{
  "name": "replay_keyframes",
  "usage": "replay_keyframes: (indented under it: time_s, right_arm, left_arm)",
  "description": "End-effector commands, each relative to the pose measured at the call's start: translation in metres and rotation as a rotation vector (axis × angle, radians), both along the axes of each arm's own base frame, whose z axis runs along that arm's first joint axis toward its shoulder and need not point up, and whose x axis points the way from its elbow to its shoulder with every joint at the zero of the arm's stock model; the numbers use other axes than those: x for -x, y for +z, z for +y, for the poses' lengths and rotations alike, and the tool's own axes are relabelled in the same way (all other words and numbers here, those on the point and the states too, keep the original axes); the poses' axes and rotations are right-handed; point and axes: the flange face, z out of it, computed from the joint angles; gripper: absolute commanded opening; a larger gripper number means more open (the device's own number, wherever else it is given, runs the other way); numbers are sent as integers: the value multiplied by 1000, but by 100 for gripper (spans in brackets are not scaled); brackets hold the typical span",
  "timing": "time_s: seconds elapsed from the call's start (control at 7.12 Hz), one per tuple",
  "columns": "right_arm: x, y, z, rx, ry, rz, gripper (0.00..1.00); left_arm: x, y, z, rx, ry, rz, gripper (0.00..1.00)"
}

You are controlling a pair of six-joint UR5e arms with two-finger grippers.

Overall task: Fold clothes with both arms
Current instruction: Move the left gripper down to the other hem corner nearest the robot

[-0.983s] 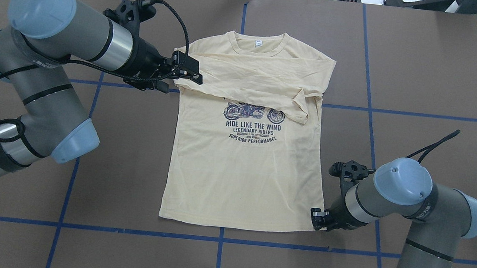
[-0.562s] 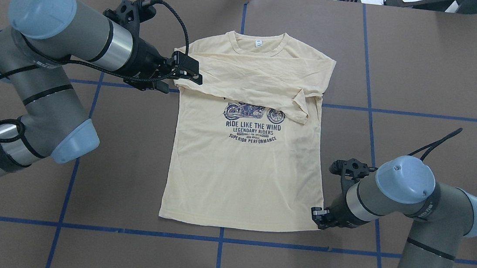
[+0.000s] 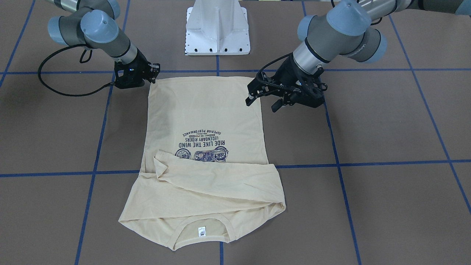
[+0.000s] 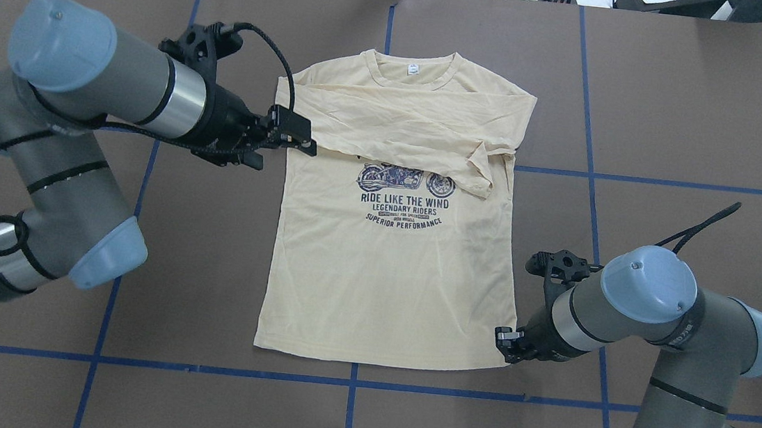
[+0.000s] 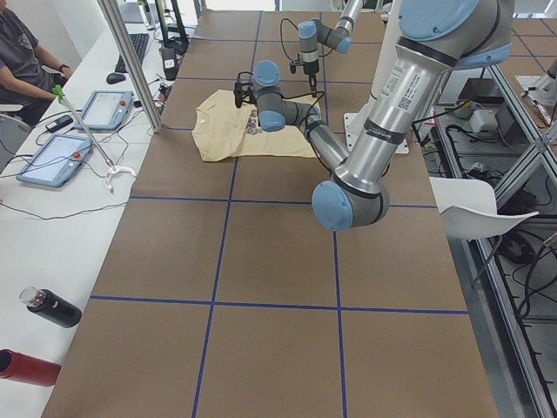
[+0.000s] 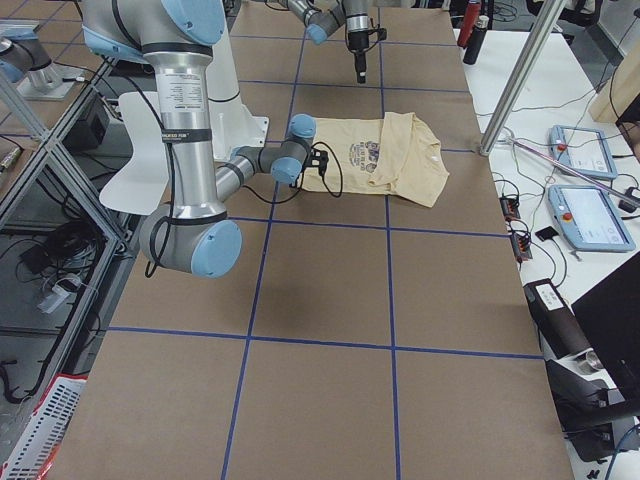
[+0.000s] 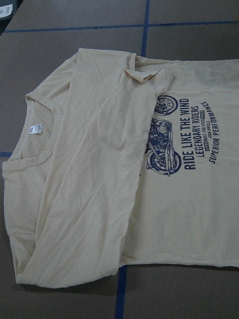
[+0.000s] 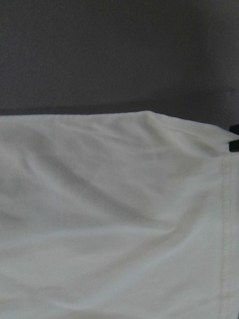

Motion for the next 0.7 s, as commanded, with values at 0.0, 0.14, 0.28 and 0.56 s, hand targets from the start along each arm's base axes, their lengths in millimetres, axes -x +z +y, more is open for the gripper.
replay_keyframes:
  time_s: [0.0,0.14,0.28,0.56]
  right_arm:
    - [-6,-10,-2,4,14,-17,0]
    - [-8,-14,-4,3,22,-25,0]
    - [-12,-14,-6,6,31,-25,0]
    - [-13,-14,-7,6,34,-25,0]
  left_arm:
    - [-48,26,82,76,10,-42,99]
    - [-74,33,110,104,9,-122,99]
    - [-92,37,130,125,22,-197,99]
    - [-119,54,163,103,18,-259,99]
